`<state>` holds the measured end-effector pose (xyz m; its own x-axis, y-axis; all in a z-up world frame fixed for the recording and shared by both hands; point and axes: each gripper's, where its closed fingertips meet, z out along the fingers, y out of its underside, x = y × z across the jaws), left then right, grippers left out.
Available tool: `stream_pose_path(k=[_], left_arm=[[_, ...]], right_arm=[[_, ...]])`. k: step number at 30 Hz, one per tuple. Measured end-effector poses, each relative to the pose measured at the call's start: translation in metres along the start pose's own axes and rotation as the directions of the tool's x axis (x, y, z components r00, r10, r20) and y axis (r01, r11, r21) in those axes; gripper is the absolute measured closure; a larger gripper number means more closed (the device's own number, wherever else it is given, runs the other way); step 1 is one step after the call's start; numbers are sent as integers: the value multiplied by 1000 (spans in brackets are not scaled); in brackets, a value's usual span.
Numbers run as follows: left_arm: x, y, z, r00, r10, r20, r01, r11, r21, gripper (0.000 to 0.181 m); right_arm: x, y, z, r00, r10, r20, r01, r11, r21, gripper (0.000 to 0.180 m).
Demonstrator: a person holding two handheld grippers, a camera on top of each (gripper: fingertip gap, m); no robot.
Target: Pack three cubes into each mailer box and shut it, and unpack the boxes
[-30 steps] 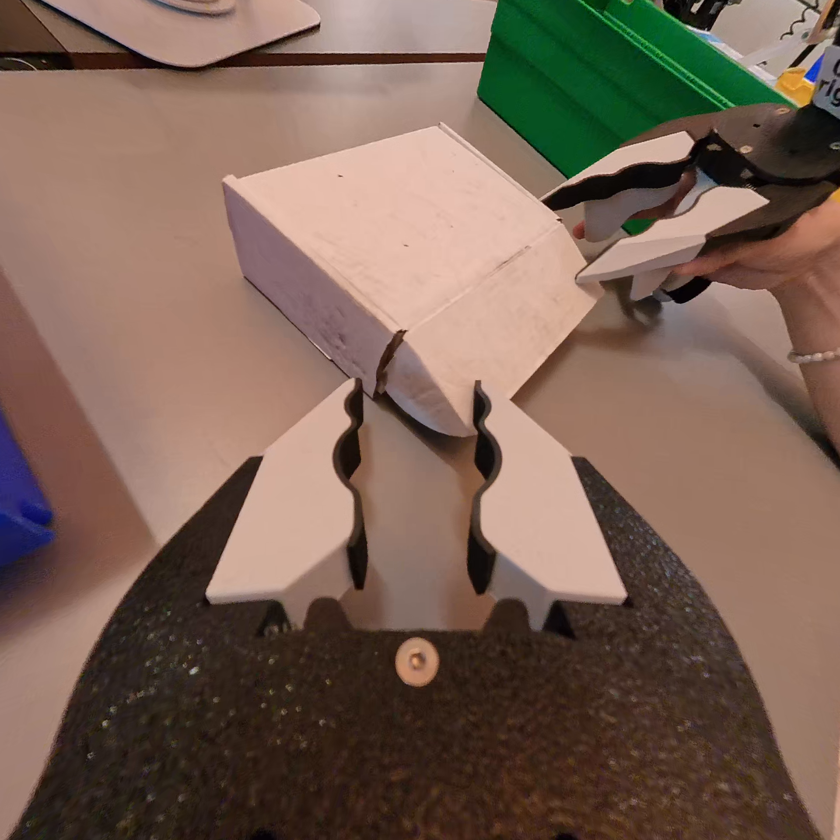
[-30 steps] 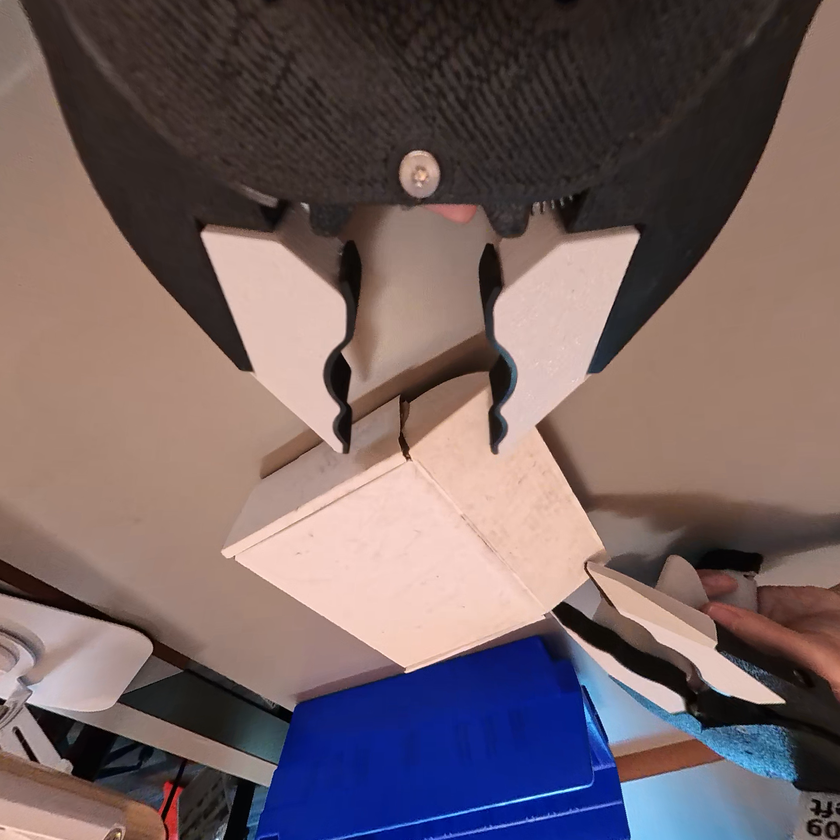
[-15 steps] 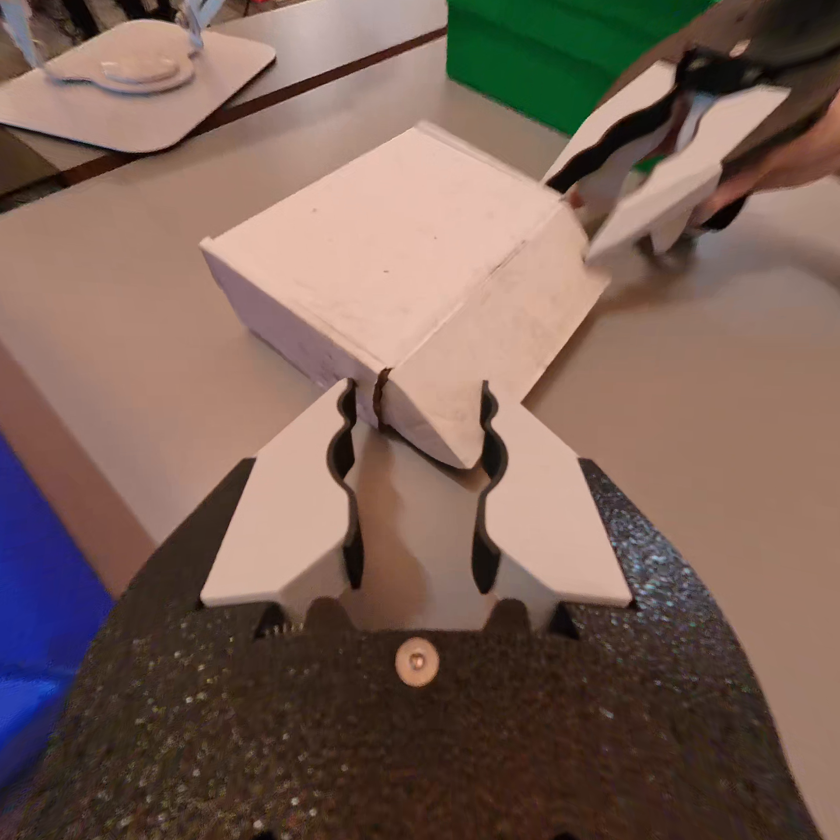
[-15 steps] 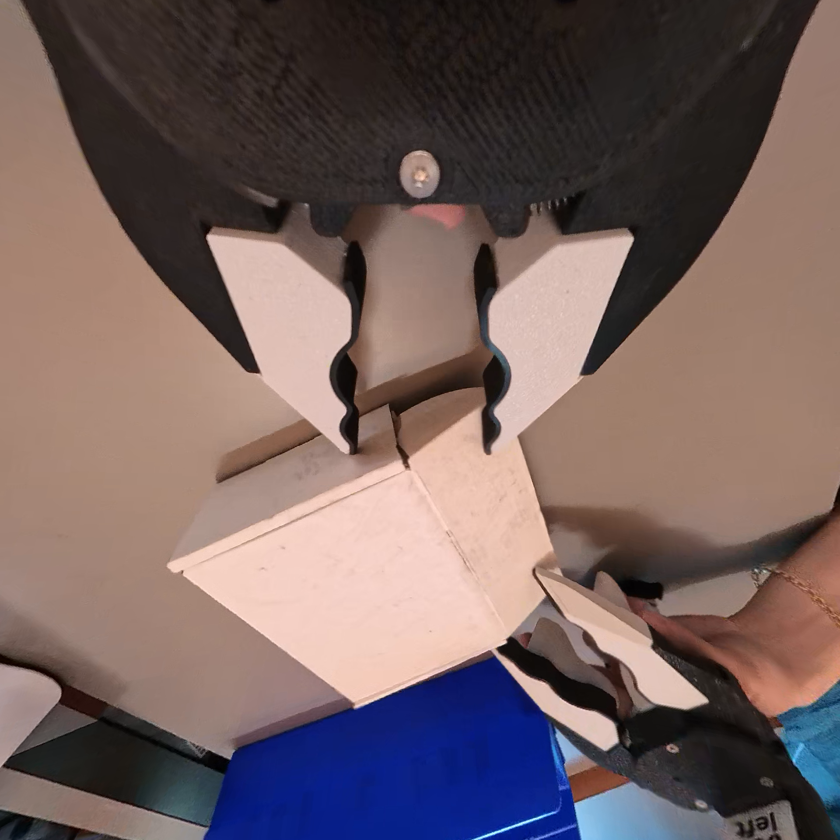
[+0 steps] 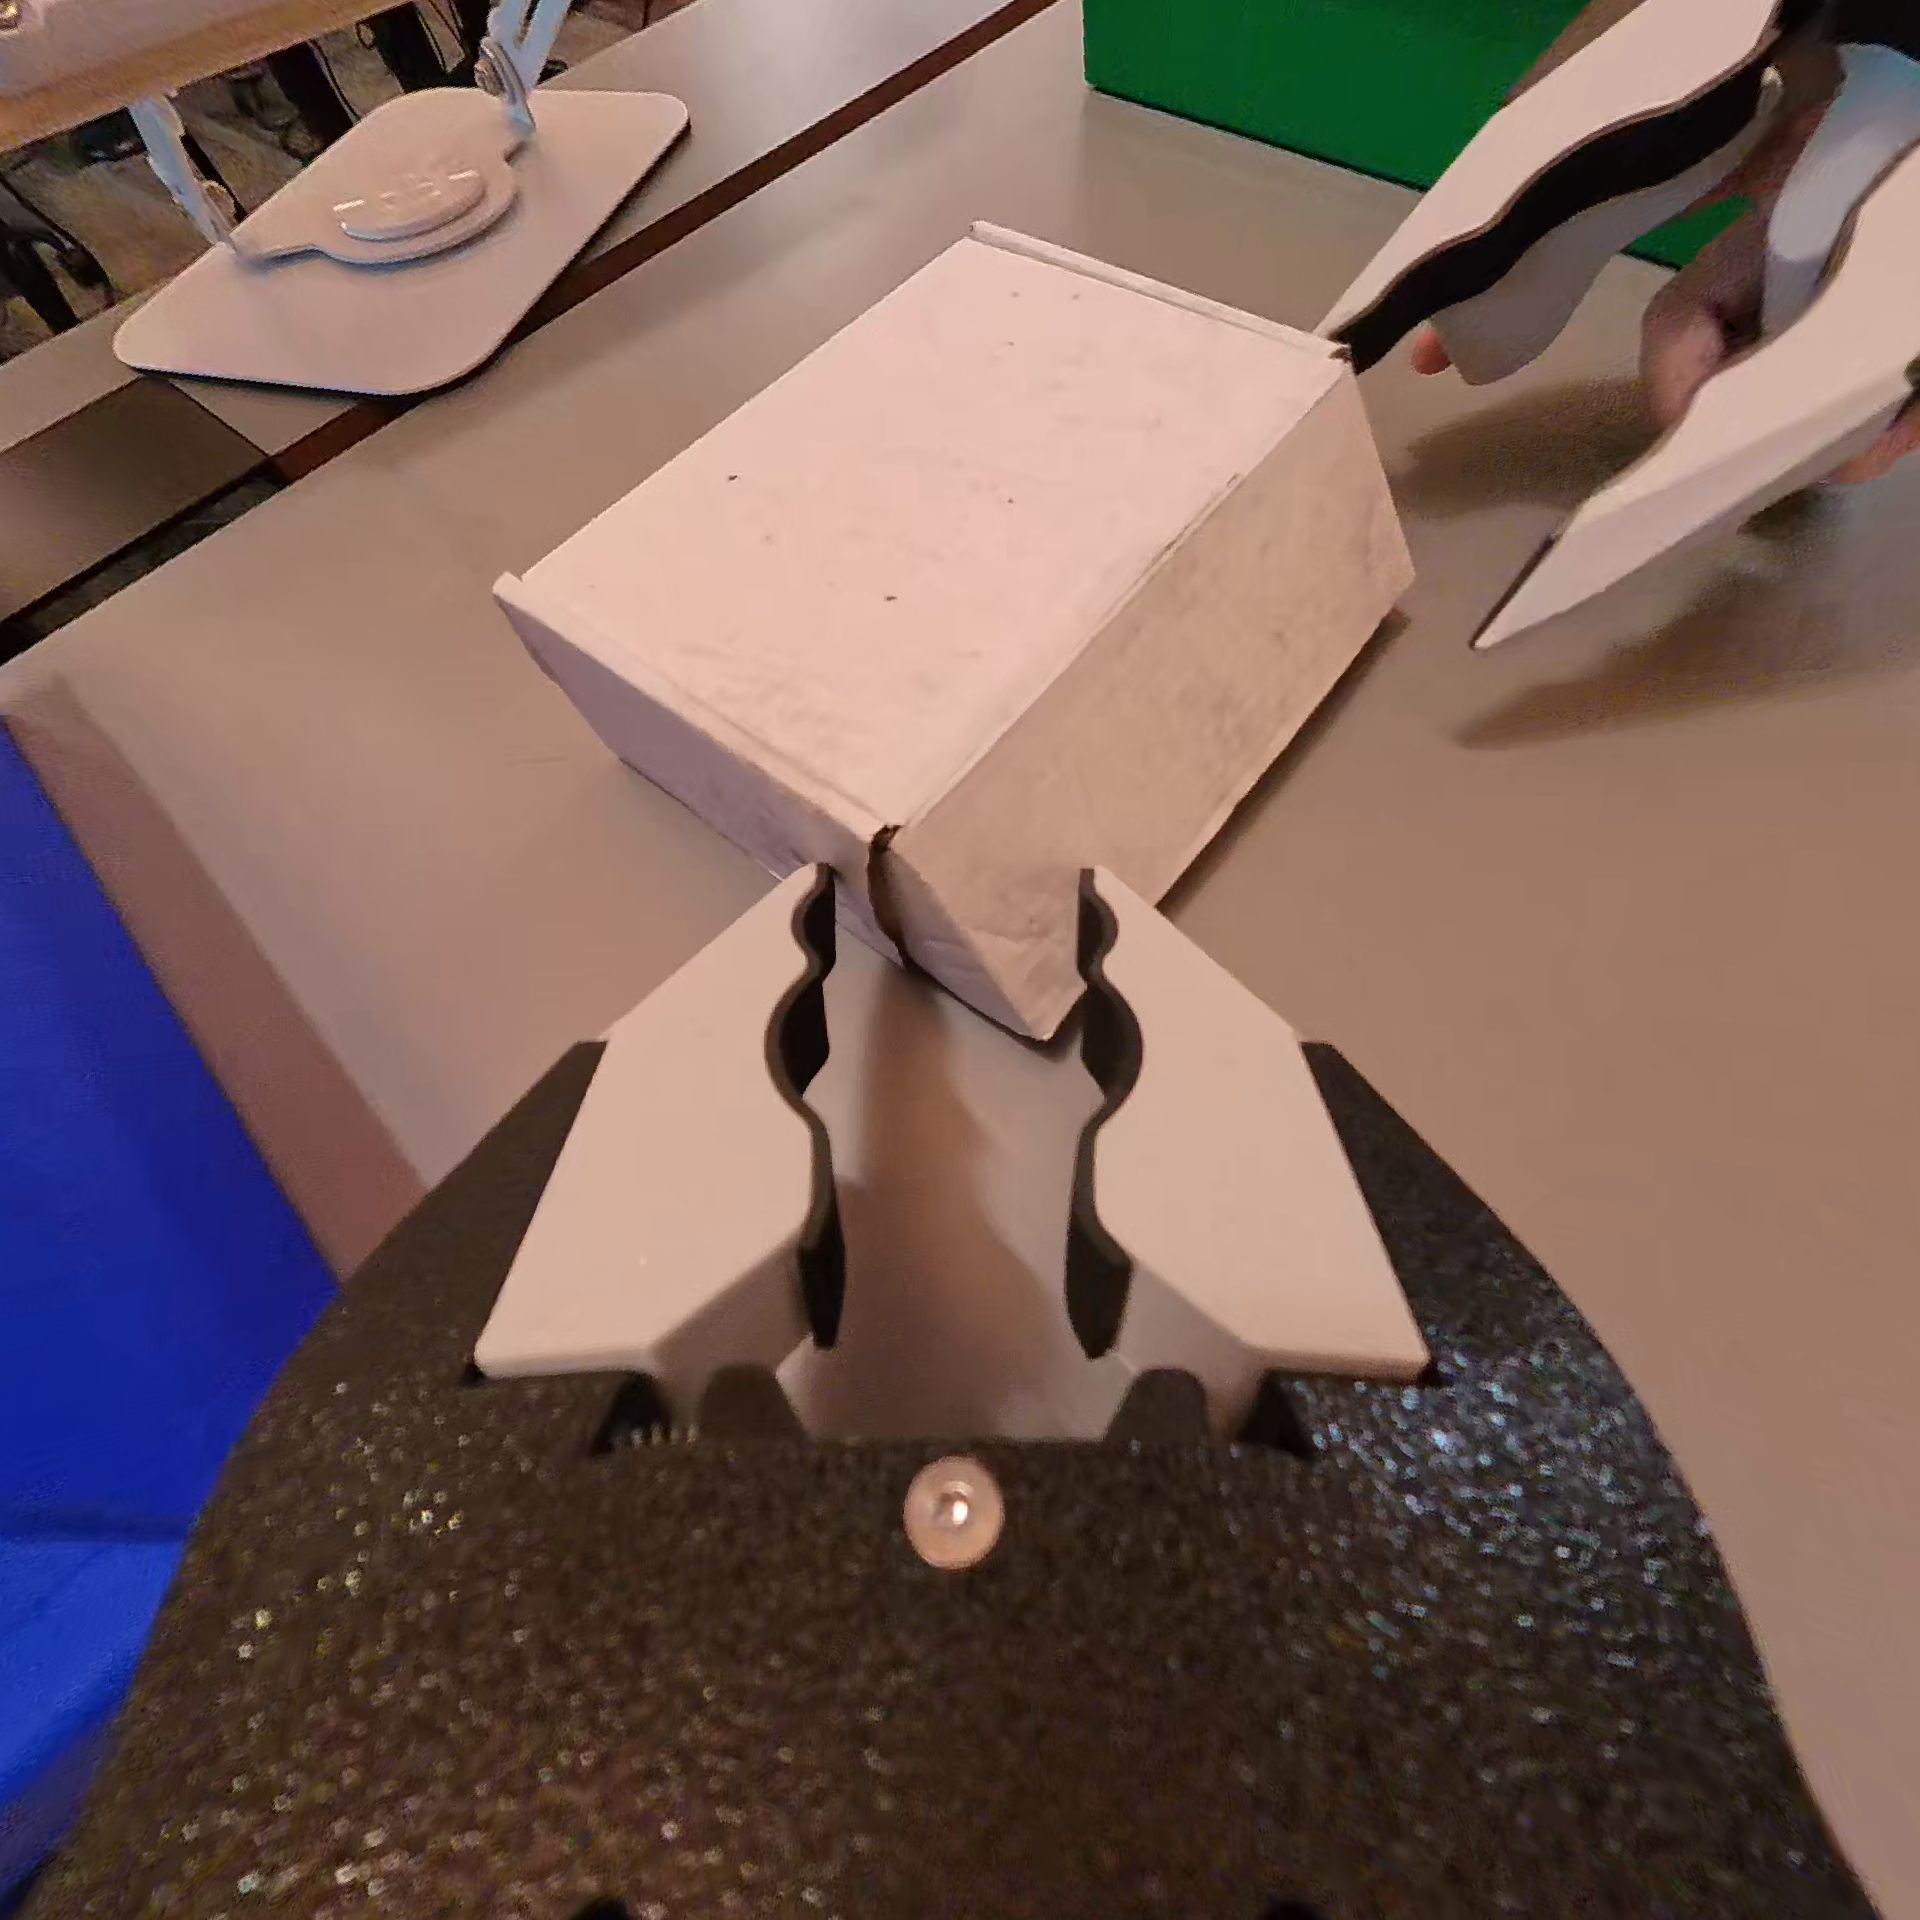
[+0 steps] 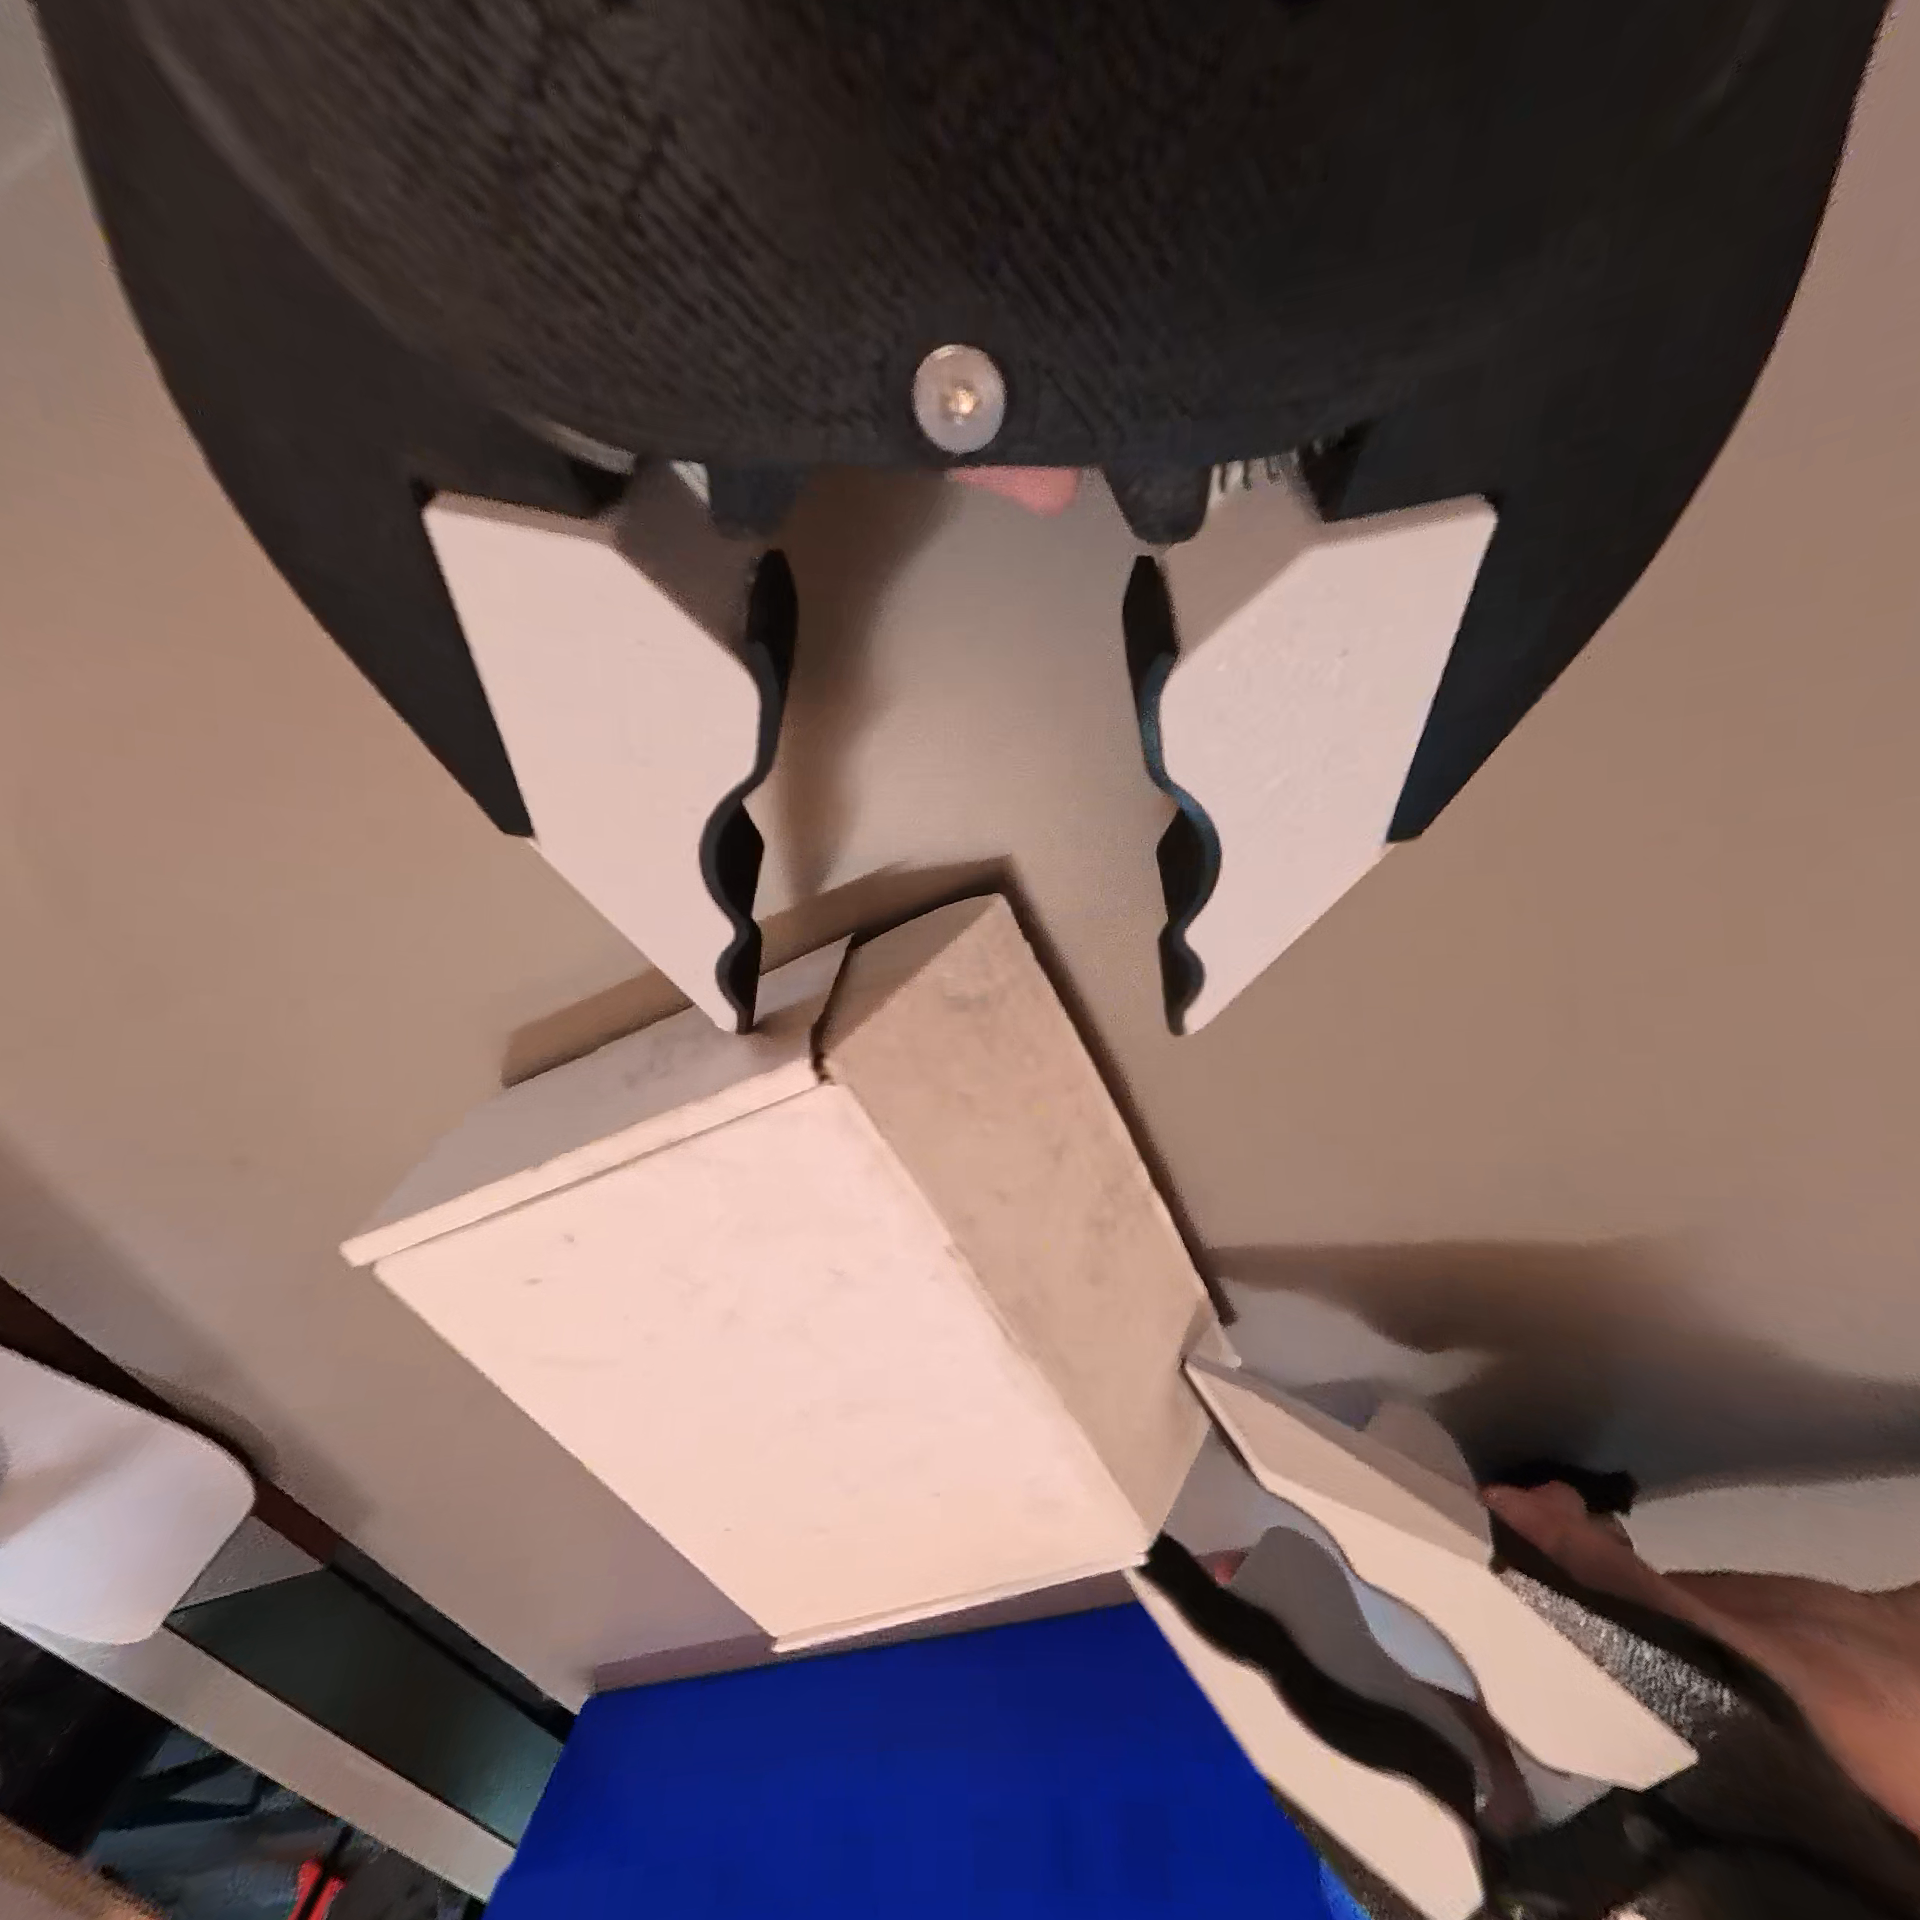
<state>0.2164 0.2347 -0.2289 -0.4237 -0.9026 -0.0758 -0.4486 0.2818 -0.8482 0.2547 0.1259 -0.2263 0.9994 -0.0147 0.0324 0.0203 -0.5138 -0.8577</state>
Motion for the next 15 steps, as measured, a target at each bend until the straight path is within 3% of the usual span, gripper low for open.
stream_pose_path(k=[3, 6, 9, 11, 15], left_arm=[[1, 0, 1, 1000, 4, -7, -4, 1000, -4, 135], [3, 2, 2, 1000, 8, -17, -9, 1000, -14, 136], [4, 3, 2, 999, 15, -30, -16, 1000, -26, 131], [2, 8, 4, 999, 21, -34, -23, 998, -57, 115], [1, 19, 7, 995, 56, -82, -66, 990, -123, 114]], right_arm=[[0, 7, -1, 998, -37, -56, 35, 999, -36, 116], [4, 8, -2, 993, -58, -99, 54, 998, -42, 118], [7, 9, -1, 995, -71, -77, 68, 997, -48, 116], [12, 11, -3, 996, -75, -47, 72, 996, -54, 114], [23, 5, -8, 998, -64, -13, 64, 998, 0, 118]])
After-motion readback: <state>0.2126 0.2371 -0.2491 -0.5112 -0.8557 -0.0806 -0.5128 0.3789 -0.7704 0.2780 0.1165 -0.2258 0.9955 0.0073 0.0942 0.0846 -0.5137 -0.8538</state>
